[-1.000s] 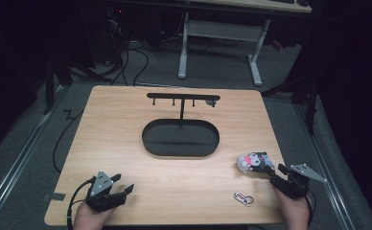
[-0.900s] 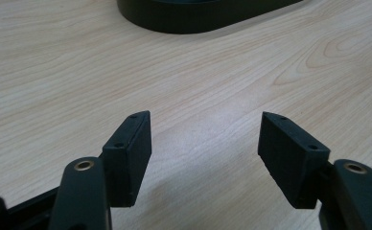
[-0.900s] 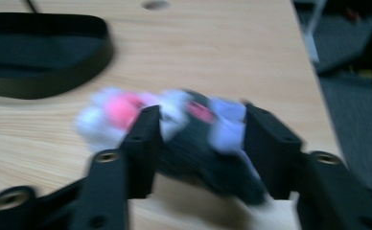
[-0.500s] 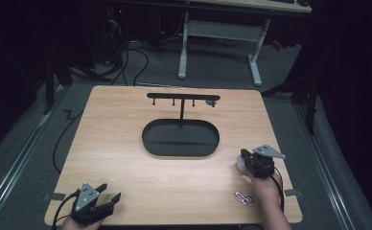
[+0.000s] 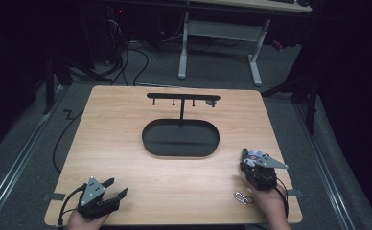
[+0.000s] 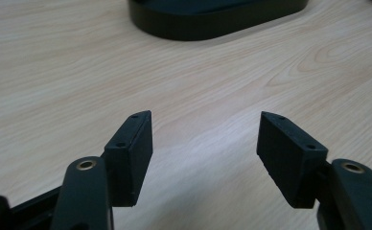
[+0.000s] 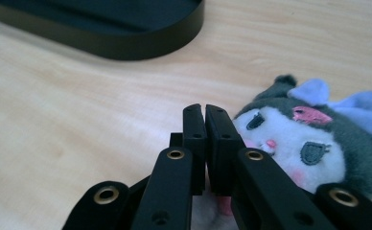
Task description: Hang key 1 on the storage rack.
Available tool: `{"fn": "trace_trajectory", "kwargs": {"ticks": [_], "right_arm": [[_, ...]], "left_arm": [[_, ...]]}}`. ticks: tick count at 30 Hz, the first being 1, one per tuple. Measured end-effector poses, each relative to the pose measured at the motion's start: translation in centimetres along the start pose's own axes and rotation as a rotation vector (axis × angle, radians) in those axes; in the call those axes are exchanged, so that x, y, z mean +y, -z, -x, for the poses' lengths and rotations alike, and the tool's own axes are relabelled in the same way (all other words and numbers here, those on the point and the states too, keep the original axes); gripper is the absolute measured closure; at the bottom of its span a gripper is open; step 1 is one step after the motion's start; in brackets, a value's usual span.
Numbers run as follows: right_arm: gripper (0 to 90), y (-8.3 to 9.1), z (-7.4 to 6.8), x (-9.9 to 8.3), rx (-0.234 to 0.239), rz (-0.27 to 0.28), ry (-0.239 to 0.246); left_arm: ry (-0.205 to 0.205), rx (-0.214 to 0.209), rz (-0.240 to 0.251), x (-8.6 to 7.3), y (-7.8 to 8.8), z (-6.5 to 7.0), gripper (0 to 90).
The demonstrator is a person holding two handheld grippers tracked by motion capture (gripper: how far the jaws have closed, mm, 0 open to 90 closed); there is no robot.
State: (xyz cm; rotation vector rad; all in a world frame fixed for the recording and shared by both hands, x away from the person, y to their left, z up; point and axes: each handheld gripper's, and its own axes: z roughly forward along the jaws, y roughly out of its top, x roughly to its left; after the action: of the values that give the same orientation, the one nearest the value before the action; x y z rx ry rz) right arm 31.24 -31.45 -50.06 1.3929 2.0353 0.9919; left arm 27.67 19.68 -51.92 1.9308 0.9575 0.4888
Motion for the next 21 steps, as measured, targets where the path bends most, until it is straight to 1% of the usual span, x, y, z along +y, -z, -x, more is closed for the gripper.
{"fn": "trace_trajectory", "kwargs": {"ticks": [1,2,3,4,5,6,7,9,11,12,14,16,17,18,20,21], "right_arm": [[88.1,0.0,0.0,0.0,0.0,0.0,0.0],[87.5,0.9,-0.4,-0.7,-0.005,-0.005,0.009],[87.5,0.9,-0.4,-0.7,-0.005,-0.005,0.009],[87.3,1.4,-0.5,-1.1,-0.011,-0.005,0.01],[84.3,2.5,-0.5,-1.9,-0.009,-0.005,0.006],[82.4,3.0,-0.4,-2.1,-0.011,0.002,0.007],[82.4,3.0,-0.4,-2.1,-0.011,0.002,0.007],[79.1,4.5,-0.1,-2.7,-0.021,0.033,-0.008],[78.8,5.7,0.2,-3.1,-0.051,0.061,-0.029],[81.6,7.1,1.0,-3.5,-0.118,0.097,-0.059],[86.0,7.8,1.8,-3.9,-0.174,0.098,-0.092],[88.8,8.0,2.8,-4.5,-0.216,0.074,-0.118],[88.8,8.0,2.8,-4.5,-0.216,0.074,-0.118],[89.1,7.8,3.3,-4.9,-0.228,0.059,-0.133],[89.0,7.2,4.0,-5.3,-0.231,0.023,-0.146],[89.0,6.6,4.3,-5.4,-0.231,0.0,-0.149]], "left_arm": [[0.0,0.0,0.0,0.0,0.0,0.0,37.8],[-0.015,-0.023,0.004,0.6,-0.8,0.3,37.9],[-0.015,-0.023,0.004,0.6,-0.8,0.3,37.8],[-0.021,-0.034,0.006,0.9,-1.3,0.4,37.8],[-0.032,-0.048,0.006,1.3,-1.8,0.6,37.8],[-0.044,-0.066,0.007,1.7,-2.5,0.8,37.8],[-0.044,-0.066,0.007,1.7,-2.5,0.8,37.8],[-0.059,-0.089,0.004,2.2,-3.3,1.2,37.8],[-0.068,-0.102,0.004,2.5,-3.8,1.4,37.7],[-0.079,-0.109,0.006,2.7,-4.2,1.6,37.6],[-0.083,-0.111,0.006,2.8,-4.4,1.7,37.6],[-0.091,-0.113,0.009,3.0,-4.5,1.8,37.6],[-0.091,-0.113,0.009,3.0,-4.5,1.8,37.6],[-0.091,-0.111,0.011,3.0,-4.5,1.8,37.6],[-0.087,-0.106,0.012,2.9,-4.2,1.6,37.4],[-0.084,-0.104,0.011,2.8,-4.1,1.5,37.5]]}}
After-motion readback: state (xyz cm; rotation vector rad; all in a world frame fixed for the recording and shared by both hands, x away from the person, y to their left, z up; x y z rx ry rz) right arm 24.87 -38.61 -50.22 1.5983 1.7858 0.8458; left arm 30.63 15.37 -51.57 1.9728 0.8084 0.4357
